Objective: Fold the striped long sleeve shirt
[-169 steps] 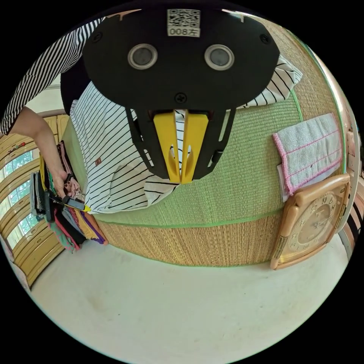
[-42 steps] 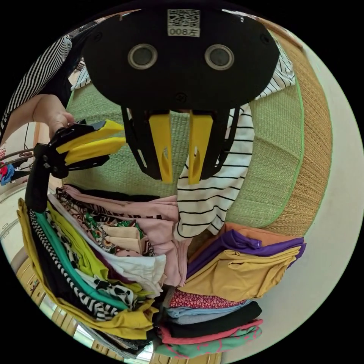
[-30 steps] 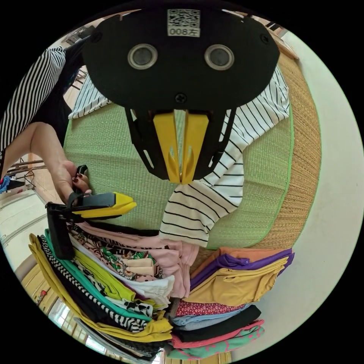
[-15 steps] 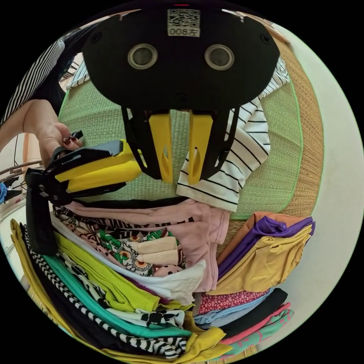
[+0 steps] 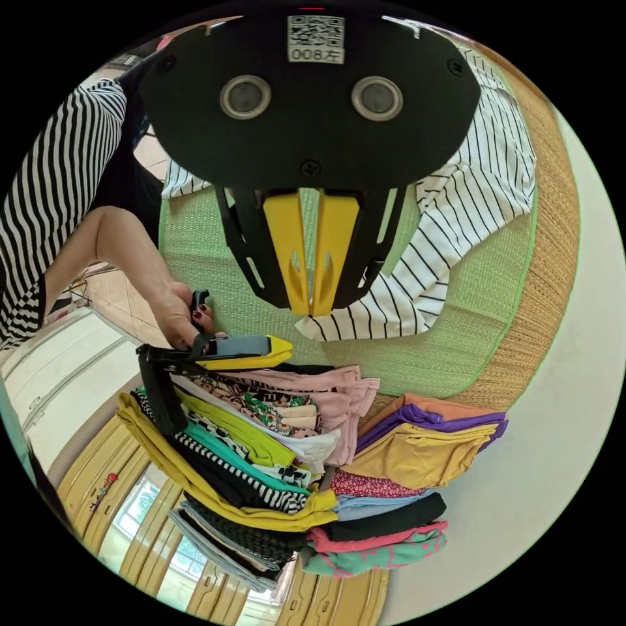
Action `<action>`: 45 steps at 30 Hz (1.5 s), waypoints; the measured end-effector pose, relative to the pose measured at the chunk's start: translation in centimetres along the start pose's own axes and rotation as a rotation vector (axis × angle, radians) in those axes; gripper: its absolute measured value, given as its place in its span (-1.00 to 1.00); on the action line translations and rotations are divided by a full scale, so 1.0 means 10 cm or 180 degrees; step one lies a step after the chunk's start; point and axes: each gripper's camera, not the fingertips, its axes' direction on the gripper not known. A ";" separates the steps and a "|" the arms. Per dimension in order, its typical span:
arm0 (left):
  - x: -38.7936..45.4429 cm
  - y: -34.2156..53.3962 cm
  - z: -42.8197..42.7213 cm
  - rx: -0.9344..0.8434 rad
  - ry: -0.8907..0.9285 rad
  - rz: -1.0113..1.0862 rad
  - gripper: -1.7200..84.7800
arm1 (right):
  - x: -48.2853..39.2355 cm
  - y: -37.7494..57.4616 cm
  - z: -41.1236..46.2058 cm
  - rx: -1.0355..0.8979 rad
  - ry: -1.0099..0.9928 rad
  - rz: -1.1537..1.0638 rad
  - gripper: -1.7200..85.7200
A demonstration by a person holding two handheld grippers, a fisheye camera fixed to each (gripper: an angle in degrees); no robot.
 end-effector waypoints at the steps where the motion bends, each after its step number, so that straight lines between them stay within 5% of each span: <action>1: -0.06 0.11 -0.07 0.0027 0.0047 -0.0058 -0.95 | -0.08 -0.05 0.00 -0.0001 0.0028 -0.0133 -0.71; 12: -0.38 0.88 -0.39 0.0234 0.0337 -0.0216 -0.95 | -0.73 -0.60 0.33 -0.0342 0.0102 -0.0996 -0.67; 23: -0.58 1.71 -0.62 0.0175 0.0249 -0.0148 -0.95 | -1.11 -1.13 0.44 -0.0290 0.0157 -0.1206 -0.92; 34: -0.65 1.74 -1.22 0.0088 -0.0121 0.0539 -0.95 | -1.36 -2.27 -0.26 0.0111 -0.1255 -0.1004 -0.95; 45: -0.53 2.85 -1.82 0.0401 -0.0650 0.0610 -0.95 | -2.35 -3.37 -0.62 0.0002 -0.1579 -0.1349 -0.95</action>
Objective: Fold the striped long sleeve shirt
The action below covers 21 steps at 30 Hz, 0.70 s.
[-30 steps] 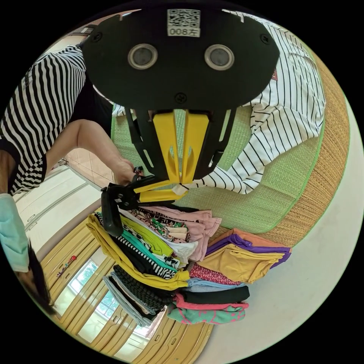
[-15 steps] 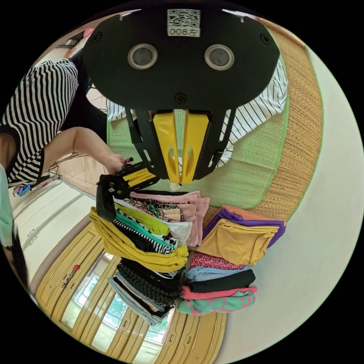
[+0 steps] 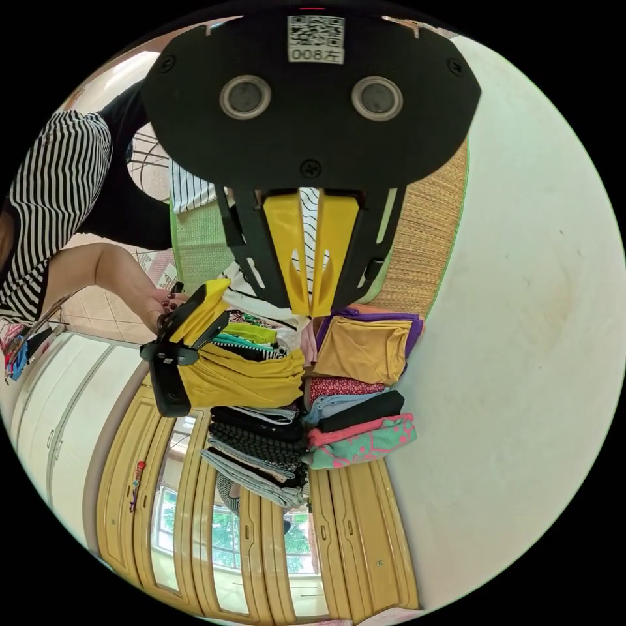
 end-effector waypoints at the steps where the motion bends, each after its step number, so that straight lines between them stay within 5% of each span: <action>1: 0.00 0.15 0.01 -0.0027 -0.0032 -0.0031 -0.95 | -0.04 -0.12 0.09 -0.0036 -0.0032 -0.0008 -0.95; 11: -0.10 1.99 -0.34 0.0159 -0.0451 -0.0464 -0.96 | -0.69 -1.26 1.38 -0.0304 -0.0415 -0.0324 -0.95; 21: -0.22 4.98 -0.24 -0.0021 -0.0592 -0.1646 -0.95 | -1.37 -1.69 4.08 -0.1292 -0.0900 -0.0410 -0.95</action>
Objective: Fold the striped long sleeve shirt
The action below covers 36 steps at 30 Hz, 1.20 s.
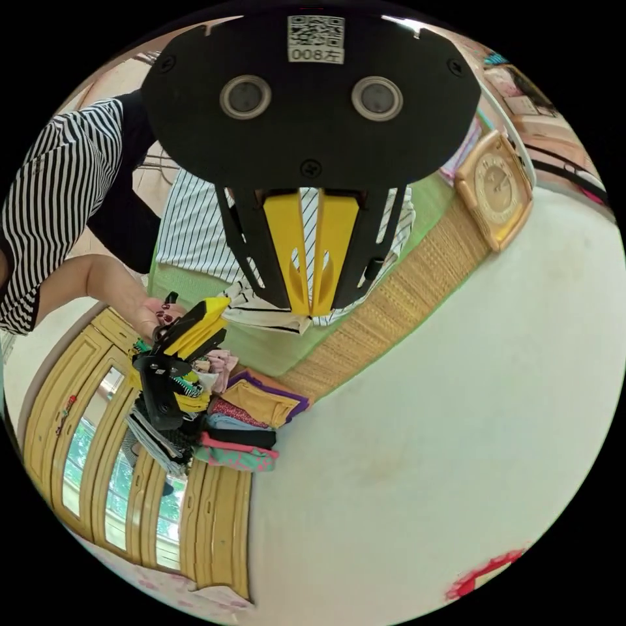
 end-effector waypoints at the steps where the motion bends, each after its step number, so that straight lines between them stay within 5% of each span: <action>1: -0.16 0.32 0.18 -0.0077 0.0038 -0.0165 -0.95 | 0.06 -0.08 0.33 -0.0144 -0.0133 0.0064 -0.95; 8: -0.87 1.89 1.30 -0.0417 0.0403 -0.0995 -0.96 | 0.18 -0.37 1.93 -0.0934 -0.0236 0.0343 -0.95; 20: -1.28 3.07 2.68 -0.0718 0.0187 -0.1611 -0.96 | 0.27 -0.75 3.33 -0.1412 -0.0116 0.0695 -0.95; 28: -1.07 3.12 3.29 -0.0083 0.0854 -0.1770 -0.96 | -0.09 -0.84 3.89 -0.1598 0.0092 0.0556 -0.91; 36: -0.87 2.98 4.00 -0.0347 0.0722 -0.1882 -0.96 | -0.80 -0.93 4.05 -0.1762 0.0572 0.0013 -0.82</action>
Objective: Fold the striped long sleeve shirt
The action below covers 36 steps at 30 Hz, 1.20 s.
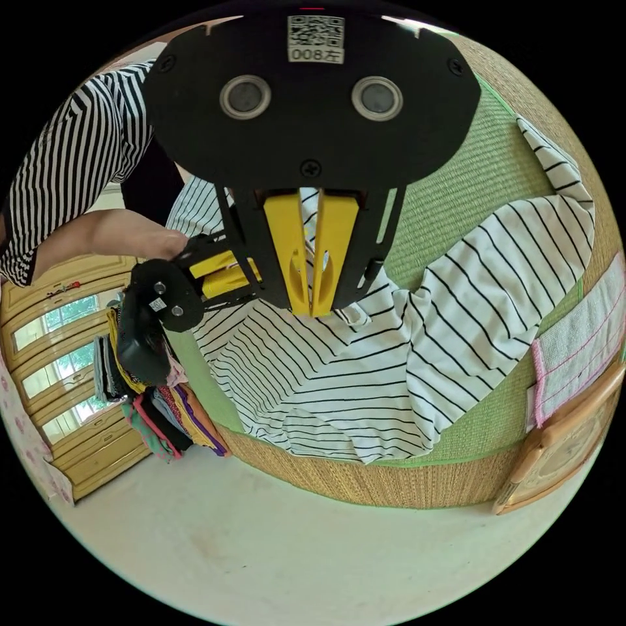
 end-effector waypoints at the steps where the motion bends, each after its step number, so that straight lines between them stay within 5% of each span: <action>1: 0.00 -0.02 0.06 -0.0006 -0.0096 -0.0046 -0.96 | -0.07 0.04 -0.02 0.0041 0.0054 -0.0013 -0.82; 6: 0.05 -0.14 0.46 -0.0367 -0.0445 -0.0121 -0.95 | -0.05 0.25 -0.09 0.0182 -0.0019 0.0235 -0.82; 13: 0.62 -0.82 0.69 0.0203 0.0181 0.0205 -0.92 | 0.38 1.46 -1.01 0.0748 0.0952 0.1002 -0.80; 19: 1.44 -2.13 1.58 0.0076 0.0598 0.0697 -0.83 | 0.82 2.28 -1.40 0.0852 0.1508 0.1535 -0.76; 36: 2.99 -4.62 3.01 -0.0348 0.0501 0.0900 -0.89 | 1.07 3.17 -0.85 0.0873 0.1329 0.1360 -0.86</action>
